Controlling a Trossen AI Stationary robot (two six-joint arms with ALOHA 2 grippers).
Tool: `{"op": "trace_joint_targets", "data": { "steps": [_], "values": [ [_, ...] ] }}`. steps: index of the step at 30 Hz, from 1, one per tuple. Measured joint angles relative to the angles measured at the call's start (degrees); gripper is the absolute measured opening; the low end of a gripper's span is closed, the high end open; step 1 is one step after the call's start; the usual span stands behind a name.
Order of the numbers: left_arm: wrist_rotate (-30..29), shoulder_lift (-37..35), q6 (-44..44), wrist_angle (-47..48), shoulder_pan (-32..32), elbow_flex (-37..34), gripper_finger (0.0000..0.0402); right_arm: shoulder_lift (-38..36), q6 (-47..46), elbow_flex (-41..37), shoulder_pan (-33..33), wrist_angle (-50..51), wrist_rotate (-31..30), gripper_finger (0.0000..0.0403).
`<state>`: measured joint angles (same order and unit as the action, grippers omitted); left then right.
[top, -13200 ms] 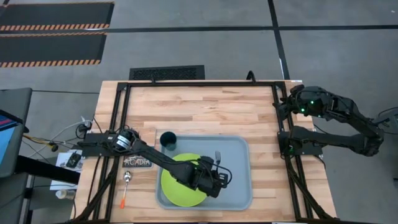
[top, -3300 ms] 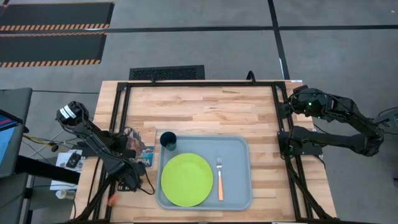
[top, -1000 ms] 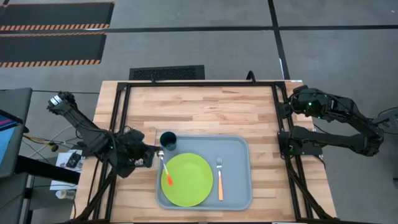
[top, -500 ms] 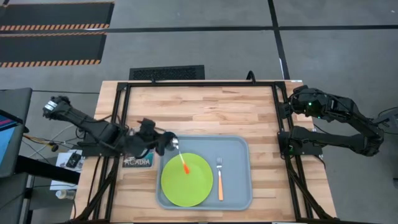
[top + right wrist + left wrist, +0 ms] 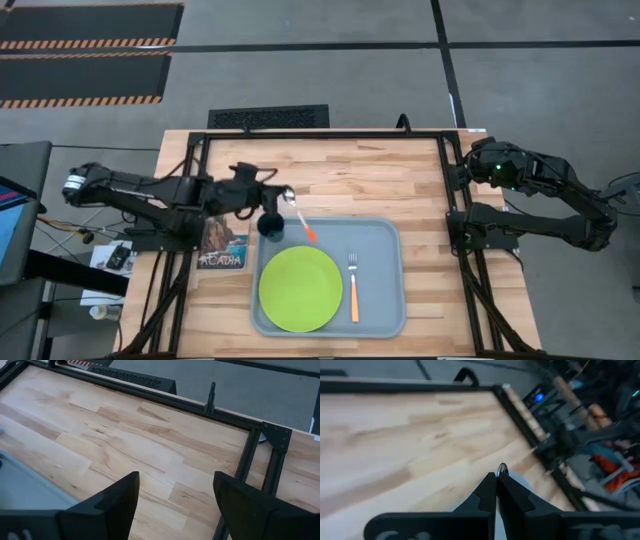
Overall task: Pick and place plate/cup/fork/spoon on tray
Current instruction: Put the orange spoon on the gray serving tray to the right of the orange fork
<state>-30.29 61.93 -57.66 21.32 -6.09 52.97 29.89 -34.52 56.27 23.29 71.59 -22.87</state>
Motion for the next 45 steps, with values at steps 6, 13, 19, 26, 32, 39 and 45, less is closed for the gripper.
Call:
{"op": "trace_joint_targets", "data": {
  "steps": [6,13,19,26,32,39,45],
  "values": [
    [6.0,1.1,5.9,-10.0,6.3,0.0,0.0000,0.0,-1.1,0.0,0.0,0.0,0.0,0.0281],
    [14.8,7.8,7.5,-17.6,11.5,0.0,0.0000,0.0,-1.1,0.0,0.0,0.1,0.0,0.0281],
    [21.5,17.3,7.7,-25.9,13.2,0.0,0.0000,0.0,-1.0,0.0,0.0,0.3,0.0,0.0281],
    [28.4,28.5,7.0,-32.4,13.9,3.2,0.0000,0.0,-1.0,0.0,0.0,0.6,0.0,0.0281],
    [32.9,37.3,9.4,-32.3,13.8,12.6,0.0000,0.0,-0.9,0.0,0.0,0.8,0.0,0.0281],
    [37.1,44.9,11.9,-32.4,13.1,24.1,0.0000,0.0,-0.9,0.0,0.0,2.4,0.0,0.0281],
    [38.7,48.8,13.7,-31.3,12.0,30.0,0.0000,0.0,-0.9,0.0,0.0,3.3,0.0,0.0281]
  ]
}}
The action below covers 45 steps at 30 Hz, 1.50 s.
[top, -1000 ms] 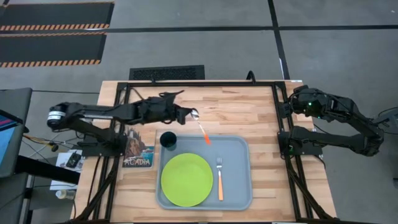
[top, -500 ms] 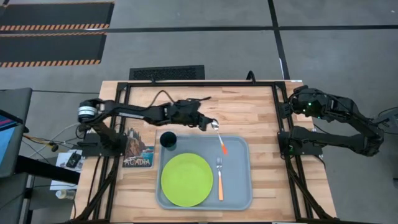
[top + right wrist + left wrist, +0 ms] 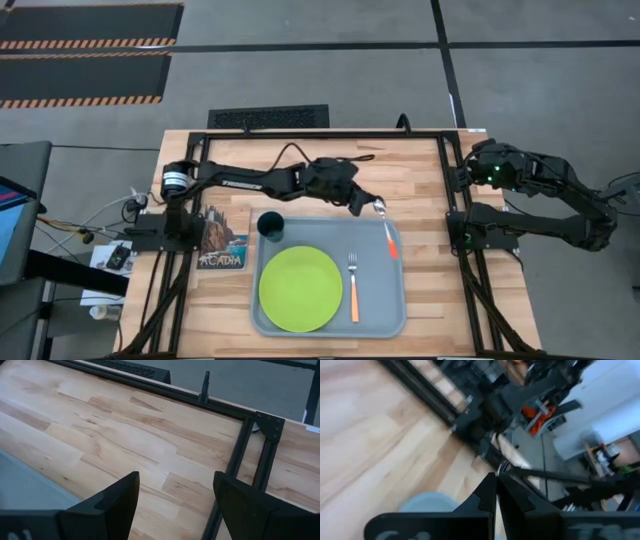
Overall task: Pick and place plate/cup/fork/spoon on tray
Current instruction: Put the orange spoon on the gray serving tray to the right of the orange fork
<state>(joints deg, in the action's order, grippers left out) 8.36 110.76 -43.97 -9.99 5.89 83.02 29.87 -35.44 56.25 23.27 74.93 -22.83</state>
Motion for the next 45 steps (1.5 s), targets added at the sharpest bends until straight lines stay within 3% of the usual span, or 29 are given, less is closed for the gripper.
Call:
{"op": "trace_joint_targets", "data": {
  "steps": [19,34,42,45],
  "values": [
    [-2.1,0.0,6.8,7.1,-6.5,0.0,0.0000,0.0,-0.1,0.0,0.0,-0.1,0.0,0.0281],
    [4.3,12.1,4.3,6.8,-11.0,5.2,0.0000,0.0,-0.1,0.0,0.0,-0.1,0.0,0.0281],
    [1.5,12.6,4.0,10.3,-11.2,5.5,0.0000,0.0,0.8,0.0,0.0,0.0,0.0,0.0281],
    [2.9,14.1,3.0,10.9,-11.5,5.5,0.0000,0.0,0.9,0.0,0.0,0.1,0.0,0.0281]
  ]
}}
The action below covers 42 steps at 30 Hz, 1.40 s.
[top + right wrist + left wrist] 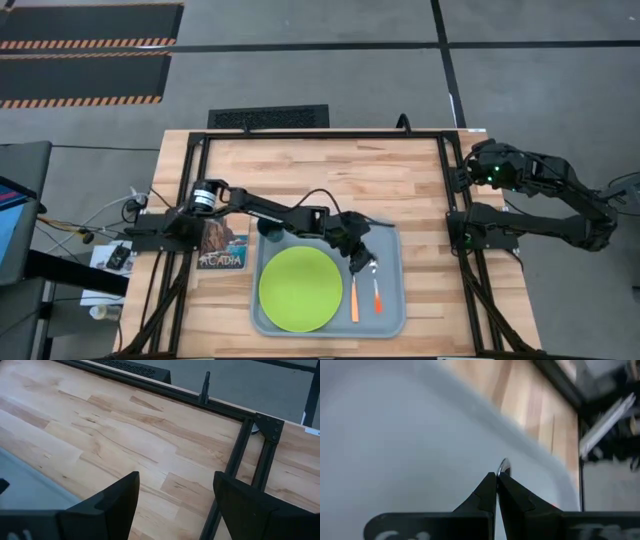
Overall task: Pick and place plate/cup/fork/spoon on tray
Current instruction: Put the orange spoon on the gray serving tray to the right of the orange fork
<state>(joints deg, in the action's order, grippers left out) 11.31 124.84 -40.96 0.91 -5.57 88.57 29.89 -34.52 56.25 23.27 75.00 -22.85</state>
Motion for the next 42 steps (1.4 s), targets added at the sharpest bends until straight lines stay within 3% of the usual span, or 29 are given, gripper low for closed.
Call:
{"op": "trace_joint_targets", "data": {
  "steps": [15,42],
  "values": [
    [4.7,1.9,1.6,2.1,0.7,-0.1,0.0000,0.0,0.2,0.0,0.0,0.0,0.0,0.0281],
    [2.9,1.9,5.0,2.6,0.9,-0.1,0.0000,0.0,0.5,0.0,0.0,0.0,0.0,0.0281]
  ]
}}
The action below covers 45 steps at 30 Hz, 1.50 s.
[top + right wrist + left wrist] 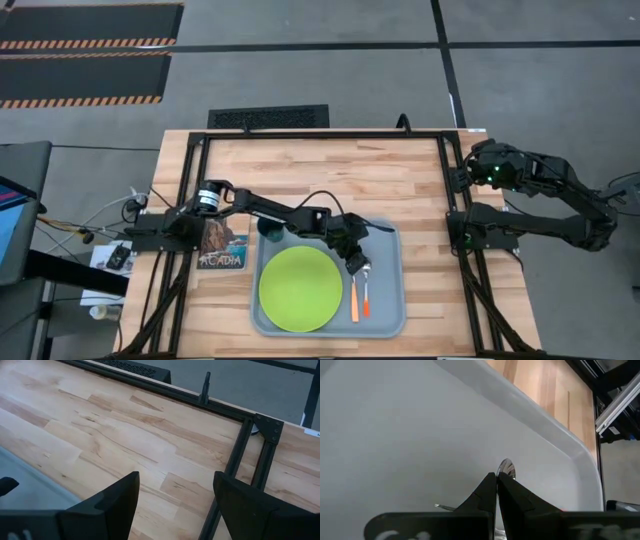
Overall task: Pick and place plate/cup/fork/spoon on tray
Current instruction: Put the orange spoon on the gray serving tray to the right of the orange fork
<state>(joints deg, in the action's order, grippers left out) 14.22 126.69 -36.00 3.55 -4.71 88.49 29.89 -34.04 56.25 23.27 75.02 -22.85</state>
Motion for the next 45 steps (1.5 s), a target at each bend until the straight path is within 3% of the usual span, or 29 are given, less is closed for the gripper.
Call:
{"op": "trace_joint_targets", "data": {
  "steps": [21,45],
  "values": [
    [-1.7,0.0,0.5,0.0,0.0,0.0,0.0000,0.0,0.1,0.0,0.0,0.0,0.0,0.0281],
    [-10.3,-0.1,5.6,2.4,-1.1,0.0,0.0000,0.0,0.2,0.0,0.0,0.0,0.0,0.0281]
  ]
}}
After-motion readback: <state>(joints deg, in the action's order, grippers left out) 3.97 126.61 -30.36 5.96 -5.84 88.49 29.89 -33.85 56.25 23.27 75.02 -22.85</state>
